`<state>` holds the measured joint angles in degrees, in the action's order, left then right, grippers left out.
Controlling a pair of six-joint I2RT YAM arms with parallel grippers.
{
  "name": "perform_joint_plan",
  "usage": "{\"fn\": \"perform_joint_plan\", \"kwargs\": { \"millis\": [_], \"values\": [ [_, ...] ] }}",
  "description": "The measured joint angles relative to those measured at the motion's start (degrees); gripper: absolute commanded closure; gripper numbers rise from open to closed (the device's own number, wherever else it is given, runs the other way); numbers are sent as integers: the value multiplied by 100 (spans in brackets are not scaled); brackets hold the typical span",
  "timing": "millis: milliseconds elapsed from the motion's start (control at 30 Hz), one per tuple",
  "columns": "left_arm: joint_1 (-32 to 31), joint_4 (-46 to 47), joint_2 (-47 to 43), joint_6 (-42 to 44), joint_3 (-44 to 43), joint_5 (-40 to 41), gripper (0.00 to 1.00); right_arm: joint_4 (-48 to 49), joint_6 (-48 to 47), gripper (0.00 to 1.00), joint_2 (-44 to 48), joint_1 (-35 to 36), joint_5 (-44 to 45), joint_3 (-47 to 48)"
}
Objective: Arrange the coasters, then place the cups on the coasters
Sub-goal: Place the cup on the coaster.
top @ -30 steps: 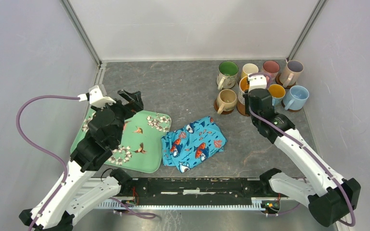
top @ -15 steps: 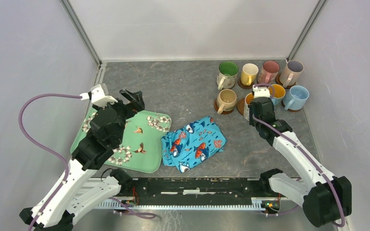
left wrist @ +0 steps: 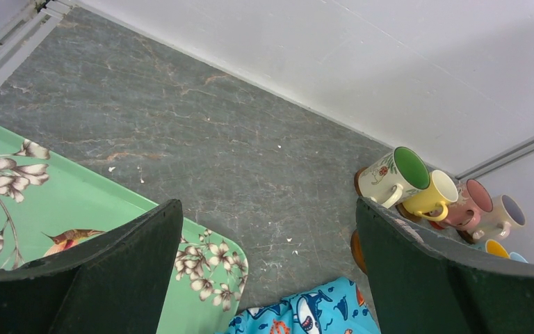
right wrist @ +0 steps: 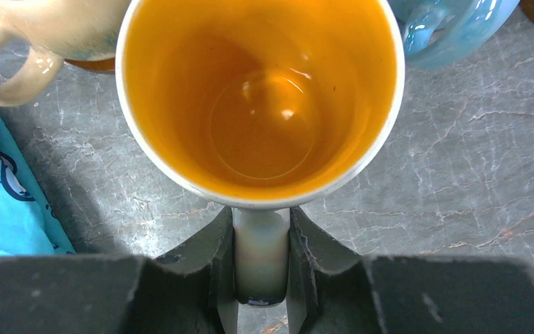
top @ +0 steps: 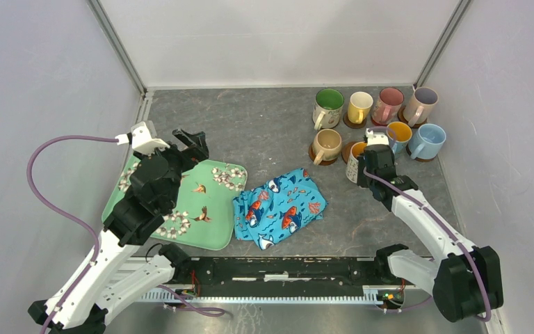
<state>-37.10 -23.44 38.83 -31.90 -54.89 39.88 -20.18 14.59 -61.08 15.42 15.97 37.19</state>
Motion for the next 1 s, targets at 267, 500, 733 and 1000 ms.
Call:
{"fn": "perform_joint_plan", "kwargs": {
  "millis": [267, 500, 733, 1000],
  "values": [
    [0, 0, 2, 0, 0, 0, 0, 0, 107, 100, -20, -59, -177, -153],
    [0, 0, -2, 0, 0, 0, 0, 125, 129, 100, -133, -136, -208, -155],
    [0, 0, -22, 0, 0, 0, 0, 262, 164, 100, -289, -210, -205, -155],
    [0, 0, -24, 0, 0, 0, 0, 245, 164, 100, -282, -210, -223, -155]
  ]
}}
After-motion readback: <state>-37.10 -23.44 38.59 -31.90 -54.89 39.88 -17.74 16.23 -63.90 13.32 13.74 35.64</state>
